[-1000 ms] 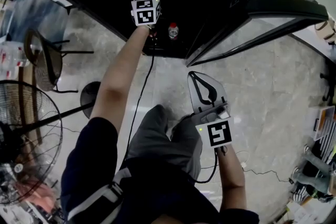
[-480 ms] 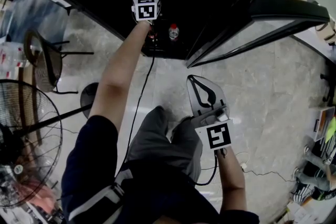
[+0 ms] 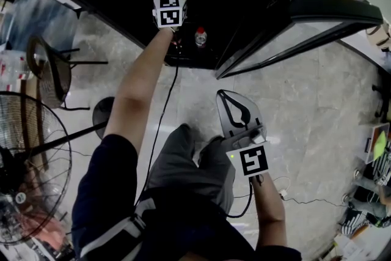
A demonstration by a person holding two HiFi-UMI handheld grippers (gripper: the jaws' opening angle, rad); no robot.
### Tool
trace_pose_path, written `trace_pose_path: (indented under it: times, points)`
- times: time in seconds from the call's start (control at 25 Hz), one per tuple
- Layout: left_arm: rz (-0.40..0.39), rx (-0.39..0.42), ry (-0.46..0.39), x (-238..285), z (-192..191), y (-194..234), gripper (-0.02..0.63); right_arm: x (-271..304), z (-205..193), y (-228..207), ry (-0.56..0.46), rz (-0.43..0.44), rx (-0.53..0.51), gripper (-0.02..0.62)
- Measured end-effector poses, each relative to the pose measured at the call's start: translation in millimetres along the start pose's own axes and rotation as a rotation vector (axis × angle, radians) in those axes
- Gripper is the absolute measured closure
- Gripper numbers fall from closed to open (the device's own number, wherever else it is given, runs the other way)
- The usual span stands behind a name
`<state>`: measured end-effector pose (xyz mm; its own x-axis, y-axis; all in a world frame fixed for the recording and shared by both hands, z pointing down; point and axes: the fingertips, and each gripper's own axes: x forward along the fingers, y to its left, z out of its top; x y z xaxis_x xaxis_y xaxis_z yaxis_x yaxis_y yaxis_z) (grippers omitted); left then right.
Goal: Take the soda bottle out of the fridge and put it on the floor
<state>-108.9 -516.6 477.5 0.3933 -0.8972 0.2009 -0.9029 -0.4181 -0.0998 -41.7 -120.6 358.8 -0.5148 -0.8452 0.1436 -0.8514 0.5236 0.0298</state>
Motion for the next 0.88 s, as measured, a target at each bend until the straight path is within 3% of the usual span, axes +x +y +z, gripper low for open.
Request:
trace_pose_path:
  times: [0.36, 0.88]
  points:
    - [-0.023, 0.011, -0.067, -46, 1, -13, 0.301, -4, -5, 0, 0.014, 0.002, 0.006, 0.578]
    - [-0.103, 0.015, -0.096, -138, -7, -43, 0.301, -15, -14, 6, 0.022, 0.006, 0.035, 0.578]
